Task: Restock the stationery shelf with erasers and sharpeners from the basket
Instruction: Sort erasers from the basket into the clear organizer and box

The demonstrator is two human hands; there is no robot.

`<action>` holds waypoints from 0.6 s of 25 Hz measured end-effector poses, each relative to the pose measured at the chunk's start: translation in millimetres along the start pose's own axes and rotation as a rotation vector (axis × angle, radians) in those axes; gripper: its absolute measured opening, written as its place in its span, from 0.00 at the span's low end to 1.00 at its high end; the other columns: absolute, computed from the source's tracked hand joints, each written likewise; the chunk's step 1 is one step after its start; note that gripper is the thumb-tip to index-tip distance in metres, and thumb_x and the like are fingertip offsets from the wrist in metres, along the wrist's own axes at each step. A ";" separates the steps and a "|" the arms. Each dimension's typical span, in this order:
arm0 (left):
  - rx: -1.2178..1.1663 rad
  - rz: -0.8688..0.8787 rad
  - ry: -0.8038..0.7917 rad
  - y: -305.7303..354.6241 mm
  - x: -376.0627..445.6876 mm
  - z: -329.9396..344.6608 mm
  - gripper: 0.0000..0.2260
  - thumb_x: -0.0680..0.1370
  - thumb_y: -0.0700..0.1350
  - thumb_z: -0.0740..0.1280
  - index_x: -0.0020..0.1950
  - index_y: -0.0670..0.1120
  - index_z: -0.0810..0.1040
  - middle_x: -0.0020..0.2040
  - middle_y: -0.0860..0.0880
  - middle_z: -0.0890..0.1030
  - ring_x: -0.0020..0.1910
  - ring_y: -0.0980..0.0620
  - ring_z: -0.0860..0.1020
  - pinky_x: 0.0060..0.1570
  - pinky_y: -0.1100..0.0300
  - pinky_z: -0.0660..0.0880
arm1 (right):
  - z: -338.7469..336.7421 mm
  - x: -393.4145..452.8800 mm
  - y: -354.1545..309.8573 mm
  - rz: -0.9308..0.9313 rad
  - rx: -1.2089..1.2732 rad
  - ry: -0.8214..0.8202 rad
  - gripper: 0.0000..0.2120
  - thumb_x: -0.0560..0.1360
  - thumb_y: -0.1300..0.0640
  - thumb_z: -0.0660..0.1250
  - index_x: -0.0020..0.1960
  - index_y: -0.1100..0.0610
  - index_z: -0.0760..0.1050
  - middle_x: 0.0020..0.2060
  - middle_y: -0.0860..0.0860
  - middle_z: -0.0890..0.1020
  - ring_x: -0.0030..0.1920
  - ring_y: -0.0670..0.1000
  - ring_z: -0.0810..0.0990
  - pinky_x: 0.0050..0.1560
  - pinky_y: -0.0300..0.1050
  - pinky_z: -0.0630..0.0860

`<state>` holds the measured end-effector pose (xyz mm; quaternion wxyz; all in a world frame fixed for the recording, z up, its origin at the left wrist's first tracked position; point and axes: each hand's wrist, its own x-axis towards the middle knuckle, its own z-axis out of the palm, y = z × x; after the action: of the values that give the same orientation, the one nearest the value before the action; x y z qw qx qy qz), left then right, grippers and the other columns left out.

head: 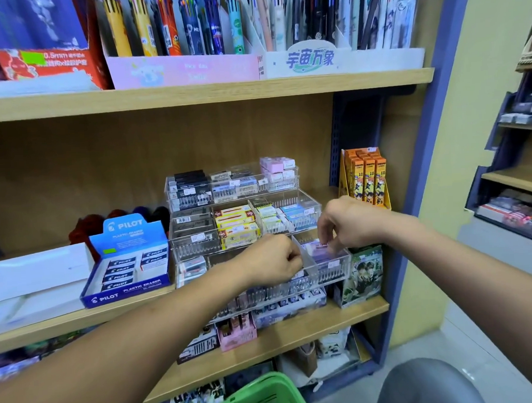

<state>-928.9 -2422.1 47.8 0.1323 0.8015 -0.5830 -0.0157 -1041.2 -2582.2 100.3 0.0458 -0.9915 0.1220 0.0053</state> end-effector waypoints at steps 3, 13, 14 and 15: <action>0.001 0.004 -0.002 0.3 -0.3 -1.3 0.12 0.77 0.42 0.61 0.36 0.39 0.76 0.33 0.38 0.77 0.28 0.47 0.68 0.27 0.58 0.62 | -5.2 3.0 -1.9 -0.037 -0.039 -0.085 0.07 0.67 0.57 0.80 0.42 0.51 0.84 0.38 0.43 0.84 0.41 0.43 0.81 0.38 0.38 0.75; 0.033 0.000 -0.002 4.7 0.4 -3.5 0.11 0.76 0.41 0.61 0.35 0.40 0.75 0.32 0.40 0.77 0.29 0.47 0.69 0.30 0.58 0.63 | 13.2 3.8 -12.3 0.006 -0.154 -0.020 0.07 0.71 0.62 0.74 0.40 0.51 0.84 0.39 0.42 0.79 0.46 0.46 0.79 0.42 0.44 0.78; 0.026 0.006 0.008 4.9 -0.8 -4.6 0.11 0.76 0.41 0.61 0.35 0.40 0.76 0.32 0.40 0.77 0.29 0.47 0.70 0.30 0.57 0.64 | 11.4 3.0 -12.8 0.005 -0.129 -0.046 0.07 0.71 0.64 0.73 0.42 0.52 0.85 0.38 0.42 0.80 0.46 0.46 0.81 0.43 0.44 0.79; 0.021 0.010 0.027 5.5 -2.7 -5.6 0.10 0.76 0.40 0.62 0.36 0.40 0.77 0.33 0.41 0.78 0.30 0.46 0.72 0.31 0.57 0.66 | 7.2 0.8 -13.9 0.003 -0.104 -0.067 0.08 0.72 0.65 0.73 0.45 0.53 0.86 0.39 0.43 0.82 0.47 0.47 0.82 0.45 0.43 0.79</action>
<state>-933.9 -2420.1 54.1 0.1319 0.8000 -0.5853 0.0021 -1037.0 -2568.3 94.3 -0.0016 -0.9916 0.1215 0.0450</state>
